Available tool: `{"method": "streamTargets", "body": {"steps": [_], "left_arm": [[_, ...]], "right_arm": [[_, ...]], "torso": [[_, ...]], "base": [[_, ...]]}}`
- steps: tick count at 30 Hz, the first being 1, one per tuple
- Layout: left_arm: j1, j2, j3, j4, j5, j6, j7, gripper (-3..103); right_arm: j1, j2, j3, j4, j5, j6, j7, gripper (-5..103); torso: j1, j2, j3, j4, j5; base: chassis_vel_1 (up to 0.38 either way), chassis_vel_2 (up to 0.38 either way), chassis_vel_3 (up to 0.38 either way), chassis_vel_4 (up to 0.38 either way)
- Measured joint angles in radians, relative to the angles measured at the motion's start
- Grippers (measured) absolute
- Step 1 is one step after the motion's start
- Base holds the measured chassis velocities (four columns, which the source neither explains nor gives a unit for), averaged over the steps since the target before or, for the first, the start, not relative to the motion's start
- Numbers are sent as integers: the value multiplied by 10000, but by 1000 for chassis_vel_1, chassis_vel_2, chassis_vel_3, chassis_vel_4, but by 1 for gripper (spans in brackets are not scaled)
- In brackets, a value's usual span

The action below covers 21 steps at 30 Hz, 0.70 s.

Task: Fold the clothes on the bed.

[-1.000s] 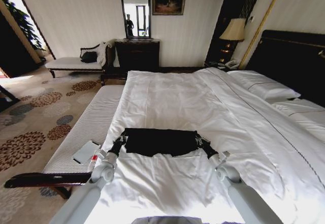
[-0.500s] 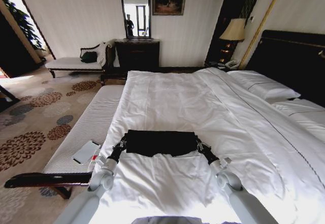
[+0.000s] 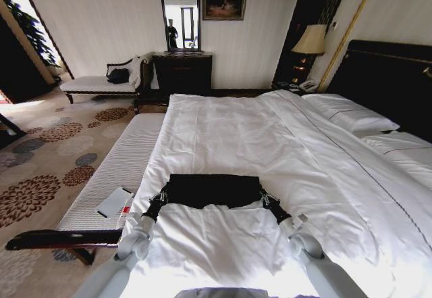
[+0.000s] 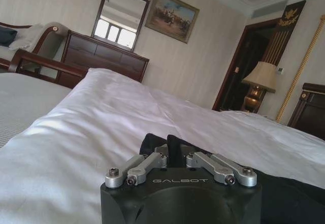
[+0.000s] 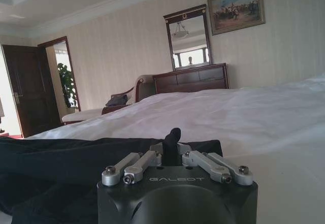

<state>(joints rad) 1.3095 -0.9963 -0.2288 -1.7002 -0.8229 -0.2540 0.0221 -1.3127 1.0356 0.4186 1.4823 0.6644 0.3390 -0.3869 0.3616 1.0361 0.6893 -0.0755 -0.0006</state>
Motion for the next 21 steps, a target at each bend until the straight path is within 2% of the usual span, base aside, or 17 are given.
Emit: {"method": "streamTargets", "body": {"steps": [3, 4, 5, 6, 7, 8, 9, 11, 12, 13, 14, 15, 17, 20, 21], "left_arm": [[177, 98, -65, -122, 178, -4, 71, 23], [239, 123, -99, -150, 216, -6, 99, 28], [402, 174, -232, -199, 317, -25, 162, 33], [504, 201, -339, -244, 357, -38, 188, 39], [504, 201, -339, -244, 357, -38, 188, 39], [588, 221, -418, -294, 368, -46, 211, 44], [701, 246, -531, -372, 368, -51, 236, 44], [1000, 288, -950, -590, 376, -72, 305, 55], [1000, 288, -950, -590, 376, -72, 305, 55], [1130, 297, -1161, -685, 413, -82, 349, 60], [1141, 298, -1180, -694, 419, -84, 354, 60], [1356, 311, -1565, -863, 604, -110, 441, 71], [1414, 316, -1662, -919, 681, -116, 459, 71], [1820, 384, -2144, -1400, 1405, -114, 502, 87], [1820, 384, -2144, -1400, 1405, -114, 502, 87]], "right_arm": [[-178, -27, 25, 113, -66, 41, -35, 24], [-238, -30, 52, 159, -90, 55, -43, 24], [-404, -44, 146, 290, -121, 92, -89, 34], [-538, -63, 224, 381, -124, 114, -129, 40], [-538, -63, 224, 381, -124, 114, -129, 40], [-642, -87, 290, 447, -124, 143, -156, 40], [-746, -117, 375, 517, -112, 172, -190, 45], [-1154, -278, 784, 888, 66, 232, -332, 56], [-1154, -278, 784, 888, 66, 232, -332, 56], [-1320, -355, 972, 1056, 231, 238, -362, 61], [-1337, -364, 993, 1075, 251, 238, -364, 61], [-1610, -600, 1382, 1441, 662, 209, -382, 72], [-1651, -674, 1471, 1534, 776, 183, -382, 72], [-1331, -1321, 1702, 1941, 1473, -304, -296, 89], [-1331, -1321, 1702, 1941, 1473, -304, -296, 89]], "torso": [[0, 0, 0, -1, 0], [0, 0, 0, -1, 1], [0, 0, 0, 1, 0], [0, 0, 0, 1, 0], [0, 0, 0, 1, 0], [0, 0, 0, 0, 1], [0, 0, 0, -1, 1], [0, 0, 0, 0, 2], [0, 0, 0, 0, 2], [0, 0, 0, -1, 1], [-1, 1, 0, -2, 1], [0, 0, 0, -4, 0], [-1, 1, -1, -5, -1], [-1, 1, -1, -1, 0], [-1, 1, -1, -1, 0]], "base": [[0, 0, 0, 0], [0, 0, 0, 0], [0, 0, 0, 0], [0, 0, 0, 0], [0, 0, 0, 0], [0, 0, 0, 0], [0, 0, 0, 0], [0, 0, 0, 0], [0, 0, 0, 0], [0, 0, 0, 0], [0, 0, 0, 0], [0, 0, 0, 0], [0, 0, 0, 0], [0, 0, 0, 0], [0, 0, 0, 0]]}}
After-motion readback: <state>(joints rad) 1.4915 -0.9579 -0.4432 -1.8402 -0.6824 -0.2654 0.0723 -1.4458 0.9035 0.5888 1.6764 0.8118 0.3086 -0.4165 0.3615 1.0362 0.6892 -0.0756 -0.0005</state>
